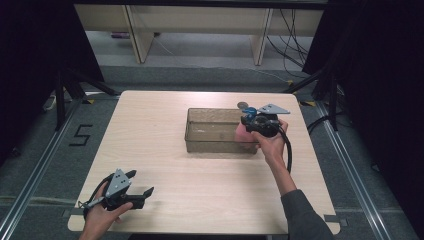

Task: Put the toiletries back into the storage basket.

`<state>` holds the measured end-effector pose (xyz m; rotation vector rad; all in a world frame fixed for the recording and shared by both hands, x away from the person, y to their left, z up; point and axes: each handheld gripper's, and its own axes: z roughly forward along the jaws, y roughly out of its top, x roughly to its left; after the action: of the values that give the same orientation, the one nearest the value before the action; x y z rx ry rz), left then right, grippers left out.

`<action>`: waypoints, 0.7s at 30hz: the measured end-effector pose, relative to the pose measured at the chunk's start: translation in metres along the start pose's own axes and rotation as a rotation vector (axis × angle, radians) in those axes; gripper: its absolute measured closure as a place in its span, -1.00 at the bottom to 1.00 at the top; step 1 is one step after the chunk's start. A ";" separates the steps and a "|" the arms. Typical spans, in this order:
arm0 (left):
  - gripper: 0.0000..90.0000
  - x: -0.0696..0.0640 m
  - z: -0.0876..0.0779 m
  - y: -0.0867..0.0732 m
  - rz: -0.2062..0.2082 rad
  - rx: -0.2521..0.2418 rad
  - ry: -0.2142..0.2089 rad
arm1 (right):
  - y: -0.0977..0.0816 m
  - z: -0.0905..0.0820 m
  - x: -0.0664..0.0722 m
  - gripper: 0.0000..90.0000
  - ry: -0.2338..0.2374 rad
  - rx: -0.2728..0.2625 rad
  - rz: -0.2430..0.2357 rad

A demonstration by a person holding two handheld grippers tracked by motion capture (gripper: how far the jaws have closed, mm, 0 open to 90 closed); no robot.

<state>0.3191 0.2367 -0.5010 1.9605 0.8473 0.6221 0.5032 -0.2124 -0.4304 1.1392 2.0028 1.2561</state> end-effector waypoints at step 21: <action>-0.67 -0.001 0.000 0.000 -0.001 0.004 0.000 | -0.007 0.000 0.002 -0.27 0.032 -0.014 0.101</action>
<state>0.3186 0.2361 -0.5012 1.9640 0.8500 0.6199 0.4995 -0.2127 -0.4364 1.2347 1.9777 1.3446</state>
